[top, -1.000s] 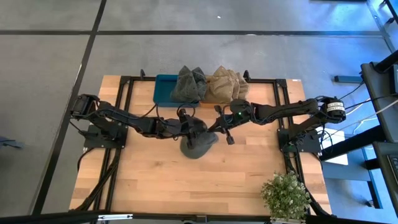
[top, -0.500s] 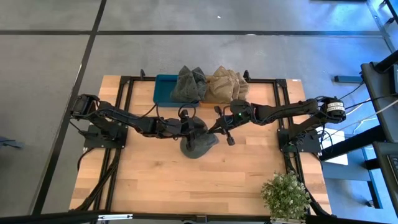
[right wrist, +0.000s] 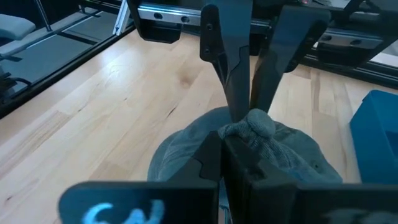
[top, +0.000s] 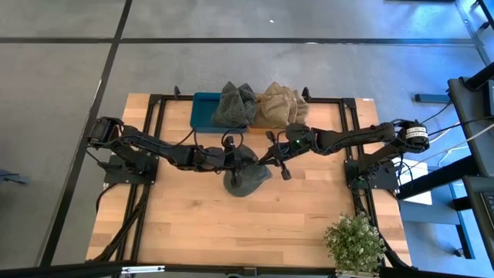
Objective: Pick & Place hat
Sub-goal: Put the black cap into the blue bin
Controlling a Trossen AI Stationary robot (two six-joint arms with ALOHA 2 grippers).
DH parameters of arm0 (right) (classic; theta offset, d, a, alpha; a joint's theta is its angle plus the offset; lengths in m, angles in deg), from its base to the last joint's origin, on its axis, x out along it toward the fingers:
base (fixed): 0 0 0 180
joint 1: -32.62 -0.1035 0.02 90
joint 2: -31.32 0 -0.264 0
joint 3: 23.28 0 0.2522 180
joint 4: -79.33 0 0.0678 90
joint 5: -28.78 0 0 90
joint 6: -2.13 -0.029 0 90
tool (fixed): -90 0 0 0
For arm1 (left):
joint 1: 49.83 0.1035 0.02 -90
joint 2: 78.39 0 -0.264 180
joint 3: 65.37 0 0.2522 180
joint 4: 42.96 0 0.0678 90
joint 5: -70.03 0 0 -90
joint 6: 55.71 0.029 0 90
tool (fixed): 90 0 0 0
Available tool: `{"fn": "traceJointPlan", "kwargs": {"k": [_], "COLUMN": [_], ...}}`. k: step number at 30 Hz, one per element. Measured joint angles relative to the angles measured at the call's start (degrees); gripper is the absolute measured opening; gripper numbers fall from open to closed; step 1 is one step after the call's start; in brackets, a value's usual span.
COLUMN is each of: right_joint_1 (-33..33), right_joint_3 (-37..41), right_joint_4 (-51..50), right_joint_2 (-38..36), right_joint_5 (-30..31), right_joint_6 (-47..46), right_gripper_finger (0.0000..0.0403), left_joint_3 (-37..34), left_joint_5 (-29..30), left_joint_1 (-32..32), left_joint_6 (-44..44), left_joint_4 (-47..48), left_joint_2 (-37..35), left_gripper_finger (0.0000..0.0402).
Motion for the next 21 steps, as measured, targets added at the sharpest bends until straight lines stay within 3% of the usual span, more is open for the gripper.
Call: {"fn": "traceJointPlan", "kwargs": {"k": [8, 15, 21], "right_joint_1": [0.0, 0.0, 0.1], "right_joint_3": [0.0, -0.7, -4.0], "right_joint_4": [0.0, -2.2, -15.3], "right_joint_2": [0.0, -0.4, -6.6], "right_joint_5": [-0.3, -0.2, 8.3], "right_joint_6": [5.1, 6.3, 4.7], "right_gripper_finger": [0.003, 0.0128, 0.0196], "left_joint_3": [0.0, 0.0, -0.1], "left_joint_5": [-1.1, -1.5, -2.2], "left_joint_1": [0.0, 0.1, 0.1], "left_joint_6": [0.8, 2.4, 5.8], "left_joint_4": [0.1, 0.4, 6.5], "left_joint_2": [0.0, 0.0, -2.9], "left_gripper_finger": [0.0005, 0.0005, 0.0004]}}
